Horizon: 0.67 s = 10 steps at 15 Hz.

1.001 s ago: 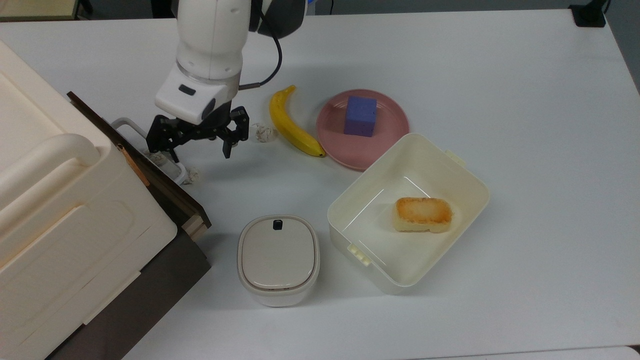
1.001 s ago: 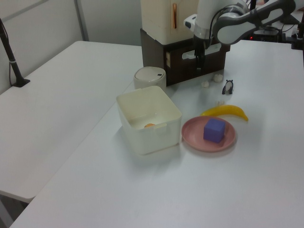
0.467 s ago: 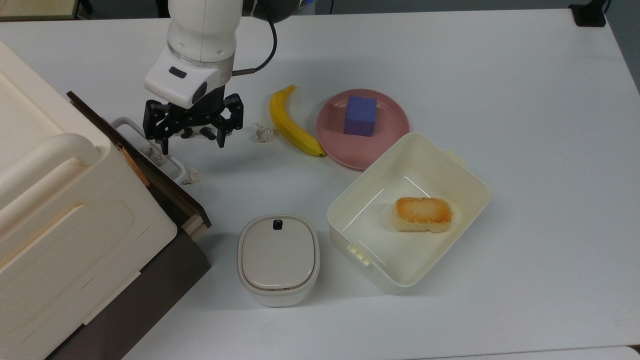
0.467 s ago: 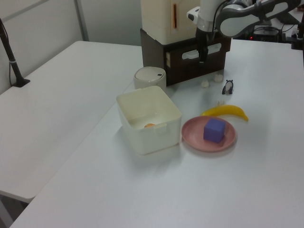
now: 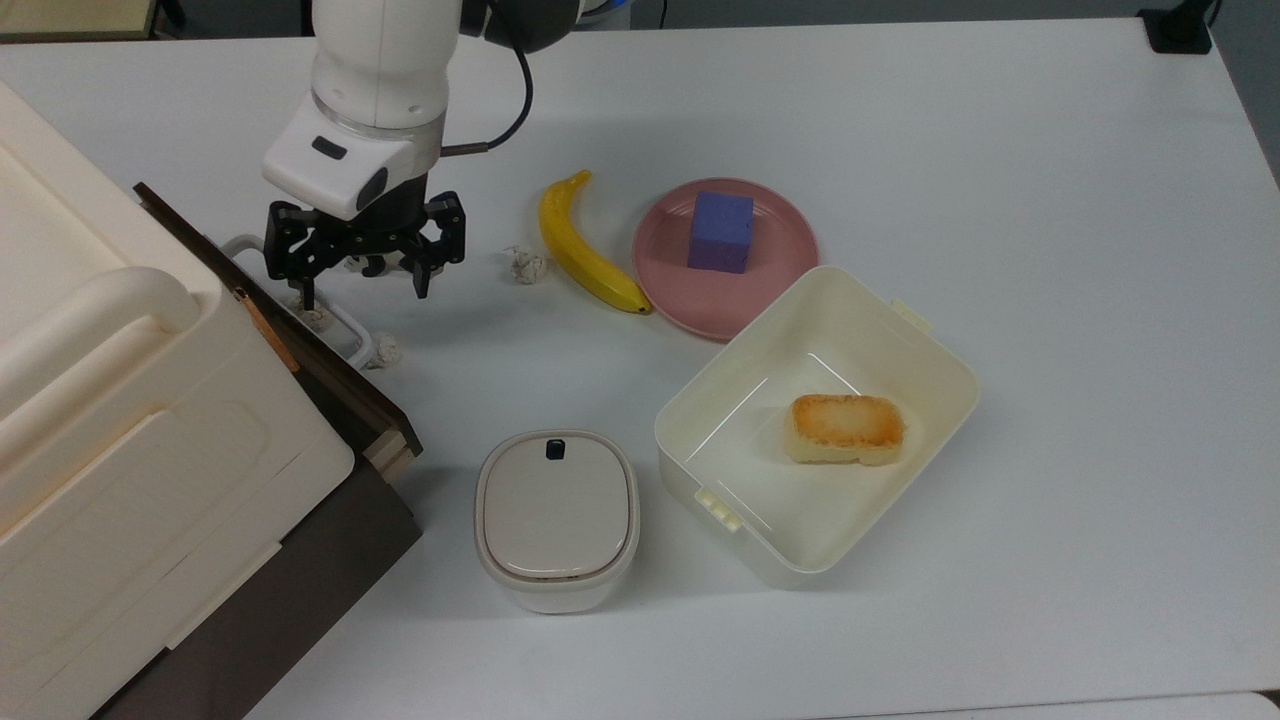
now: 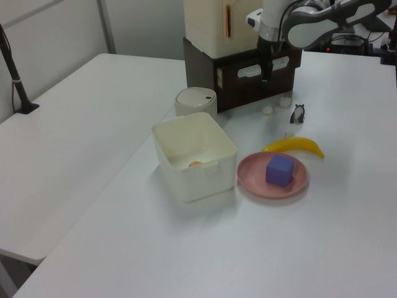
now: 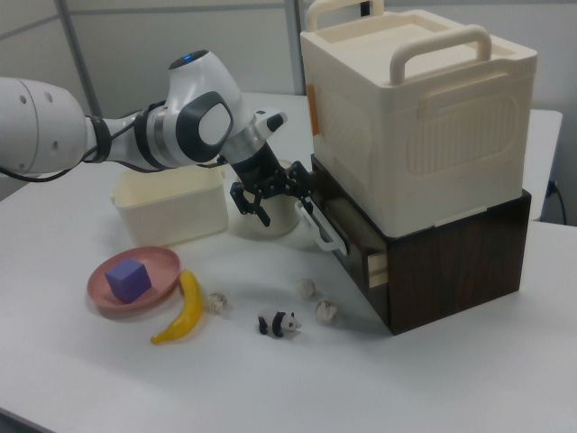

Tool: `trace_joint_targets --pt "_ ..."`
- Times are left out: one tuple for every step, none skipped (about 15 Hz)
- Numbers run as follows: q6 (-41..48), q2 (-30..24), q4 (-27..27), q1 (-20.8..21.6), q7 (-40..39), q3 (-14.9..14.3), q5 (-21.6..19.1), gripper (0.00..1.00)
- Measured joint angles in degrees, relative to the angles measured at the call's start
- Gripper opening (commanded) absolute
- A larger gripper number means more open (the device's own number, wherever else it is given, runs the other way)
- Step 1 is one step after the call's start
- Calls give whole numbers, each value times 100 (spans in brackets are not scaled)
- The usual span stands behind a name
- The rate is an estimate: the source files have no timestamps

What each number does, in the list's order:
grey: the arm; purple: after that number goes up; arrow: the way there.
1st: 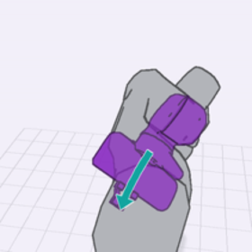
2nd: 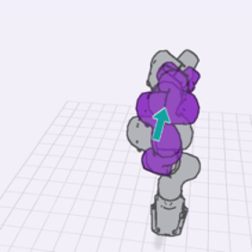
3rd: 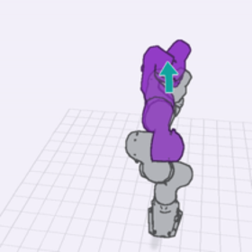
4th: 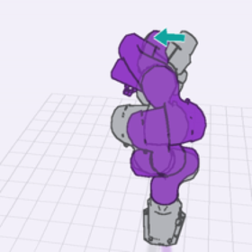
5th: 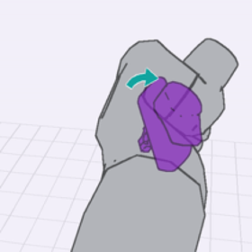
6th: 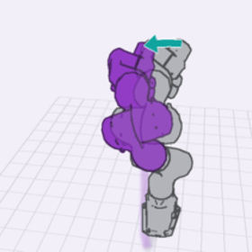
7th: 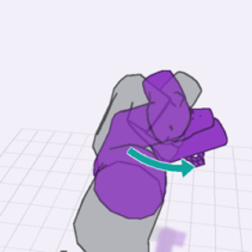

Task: Slide the drawer open

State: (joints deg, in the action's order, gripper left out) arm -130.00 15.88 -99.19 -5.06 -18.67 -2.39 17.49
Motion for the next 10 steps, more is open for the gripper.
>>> trace_joint_targets --pt "-31 19 -1 -13 -1 0 33 100" --pt "-53 45 -2 -15 -1 0 88 100" --pt "-78 76 -2 -14 -1 0 145 100" --pt "-95 105 -2 -14 -1 0 196 100" --pt "-102 129 -2 -14 -1 0 238 100" --pt "-102 146 -3 -11 -1 1 279 100" --pt "-102 160 -8 -1 -1 2 318 100" --pt "-102 168 -21 8 -1 8 323 100" --pt "-102 179 -55 21 -1 27 324 100" --pt "-103 192 -96 45 0 44 328 100"
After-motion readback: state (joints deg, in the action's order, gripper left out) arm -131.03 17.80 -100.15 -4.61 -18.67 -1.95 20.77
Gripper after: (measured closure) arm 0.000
